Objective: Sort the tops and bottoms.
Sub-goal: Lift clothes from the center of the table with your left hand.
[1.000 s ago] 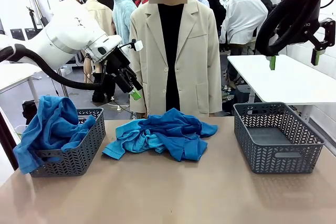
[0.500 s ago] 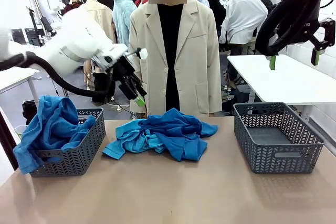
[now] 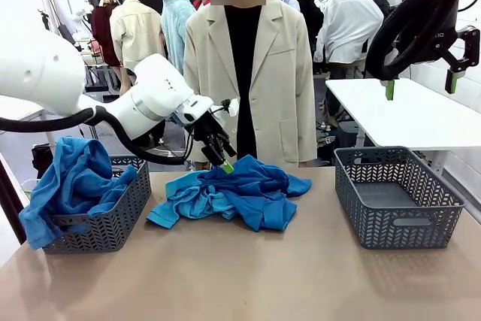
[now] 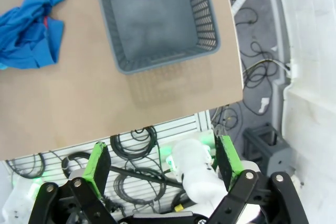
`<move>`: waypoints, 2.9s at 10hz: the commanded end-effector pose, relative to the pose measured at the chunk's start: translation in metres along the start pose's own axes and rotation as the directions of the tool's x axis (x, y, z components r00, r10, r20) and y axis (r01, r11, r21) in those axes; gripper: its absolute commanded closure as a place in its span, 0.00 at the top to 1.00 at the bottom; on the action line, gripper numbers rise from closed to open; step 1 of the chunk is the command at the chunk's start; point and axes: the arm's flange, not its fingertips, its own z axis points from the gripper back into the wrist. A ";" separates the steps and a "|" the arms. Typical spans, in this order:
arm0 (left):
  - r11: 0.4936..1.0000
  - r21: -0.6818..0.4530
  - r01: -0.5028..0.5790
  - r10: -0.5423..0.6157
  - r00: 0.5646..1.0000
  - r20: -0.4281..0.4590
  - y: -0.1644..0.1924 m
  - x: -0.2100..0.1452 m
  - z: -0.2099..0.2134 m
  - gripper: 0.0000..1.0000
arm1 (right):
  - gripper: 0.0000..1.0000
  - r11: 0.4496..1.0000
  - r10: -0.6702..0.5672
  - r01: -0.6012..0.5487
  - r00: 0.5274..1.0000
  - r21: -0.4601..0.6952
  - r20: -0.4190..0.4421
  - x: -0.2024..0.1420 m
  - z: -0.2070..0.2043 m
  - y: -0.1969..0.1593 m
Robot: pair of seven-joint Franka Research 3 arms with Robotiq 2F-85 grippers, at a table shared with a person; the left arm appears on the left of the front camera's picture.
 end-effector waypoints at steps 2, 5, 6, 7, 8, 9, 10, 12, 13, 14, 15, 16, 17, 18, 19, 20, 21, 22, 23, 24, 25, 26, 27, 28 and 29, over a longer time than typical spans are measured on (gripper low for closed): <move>0.999 -0.032 0.018 -0.018 1.000 0.004 0.022 -0.007 -0.007 1.00 | 1.00 1.000 0.006 -0.006 1.000 0.021 -0.018 0.001 0.002 0.000; 0.996 -0.086 0.009 -0.007 1.000 0.025 0.015 -0.006 -0.019 0.94 | 1.00 1.000 0.006 -0.006 1.000 0.021 -0.018 0.001 0.002 0.000; 0.995 -0.103 0.005 -0.003 1.000 0.024 0.014 -0.006 -0.017 0.74 | 1.00 1.000 0.006 -0.006 1.000 0.021 -0.018 0.001 0.002 0.000; 0.994 -0.109 -0.003 0.005 1.000 0.023 0.013 -0.005 -0.015 0.54 | 1.00 1.000 0.006 -0.006 1.000 0.021 -0.018 0.001 0.002 0.000; 0.993 -0.115 -0.017 0.021 0.999 0.028 0.015 -0.007 -0.014 0.34 | 1.00 1.000 0.006 -0.006 1.000 0.021 -0.018 0.001 0.002 0.000; 0.992 -0.120 -0.025 0.030 0.999 0.037 0.016 -0.008 -0.012 0.14 | 1.00 1.000 0.006 -0.006 1.000 0.021 -0.018 0.001 0.002 0.000; 0.991 -0.129 -0.027 0.033 0.998 0.044 0.015 -0.009 -0.011 0.00 | 1.00 1.000 0.006 -0.006 1.000 0.021 -0.018 0.001 0.002 0.000; 0.988 -0.151 -0.034 0.045 0.997 0.068 0.014 -0.007 -0.006 0.00 | 1.00 1.000 0.006 -0.006 1.000 0.021 -0.018 0.001 0.002 0.000; 0.986 -0.161 -0.037 0.049 0.996 0.075 0.012 -0.005 -0.004 0.00 | 1.00 1.000 0.006 -0.006 1.000 0.021 -0.018 0.001 0.002 0.000; 0.985 -0.167 -0.032 0.048 0.995 0.092 0.011 -0.002 -0.001 0.00 | 1.00 1.000 0.006 -0.006 1.000 0.021 -0.018 0.001 0.002 0.000; 0.985 -0.170 -0.032 0.048 0.995 0.091 0.009 -0.002 0.001 0.00 | 1.00 1.000 0.006 -0.006 1.000 0.021 -0.018 0.001 0.002 0.000; 0.985 -0.165 -0.048 0.064 0.994 0.089 0.004 -0.001 0.009 0.00 | 1.00 1.000 0.006 -0.006 1.000 0.021 -0.018 0.001 0.002 0.000; 0.988 -0.147 -0.042 0.056 0.995 0.087 0.000 0.002 0.021 0.00 | 1.00 1.000 0.006 -0.006 1.000 0.021 -0.018 0.001 0.002 0.000; 0.993 -0.115 -0.039 0.048 0.996 0.080 -0.004 0.006 0.036 0.00 | 1.00 1.000 0.006 -0.006 1.000 0.021 -0.018 0.001 0.002 0.000; 0.996 -0.091 -0.024 0.030 0.997 0.070 -0.008 0.011 0.051 0.00 | 1.00 1.000 0.006 -0.006 1.000 0.021 -0.018 0.001 0.002 0.000; 0.997 -0.076 0.011 -0.006 0.998 0.060 -0.012 0.021 0.073 0.00 | 1.00 1.000 0.006 -0.006 1.000 0.021 -0.018 0.001 0.002 0.000; 0.995 -0.094 0.033 -0.029 0.998 0.048 -0.017 0.030 0.097 0.00 | 1.00 1.000 0.006 -0.006 1.000 0.021 -0.018 0.001 0.002 0.000; 0.997 -0.064 0.051 -0.052 0.999 -0.012 -0.018 0.043 0.125 0.00 | 1.00 1.000 0.006 -0.006 1.000 0.021 -0.018 0.001 0.002 0.000; 0.997 -0.014 0.074 -0.074 0.995 -0.072 -0.018 0.064 0.162 0.00 | 1.00 1.000 0.006 -0.006 1.000 0.021 -0.018 0.001 0.002 0.000; 0.992 0.077 0.102 -0.089 0.984 -0.154 -0.018 0.088 0.202 0.00 | 1.00 1.000 0.006 -0.006 1.000 0.021 -0.018 0.001 0.002 0.000; 0.981 0.162 0.112 -0.073 0.971 -0.228 -0.019 0.117 0.243 0.00 | 1.00 1.000 0.006 -0.006 1.000 0.021 -0.018 0.001 0.002 0.000; 0.964 0.242 0.115 -0.047 0.962 -0.268 -0.022 0.143 0.275 0.00 | 1.00 1.000 0.006 -0.006 1.000 0.021 -0.018 0.001 0.002 0.000; 0.936 0.324 0.138 -0.036 0.953 -0.301 -0.031 0.171 0.301 0.00 | 1.00 1.000 0.006 -0.006 1.000 0.021 -0.018 0.001 0.002 0.000; 0.930 0.336 0.146 -0.037 0.950 -0.311 -0.044 0.199 0.320 0.00 | 1.00 1.000 0.006 -0.006 1.000 0.021 -0.018 0.001 0.002 0.000; 0.908 0.386 0.161 -0.017 0.936 -0.351 -0.052 0.226 0.344 0.00 | 1.00 1.000 0.006 -0.006 1.000 0.021 -0.018 0.001 0.002 0.000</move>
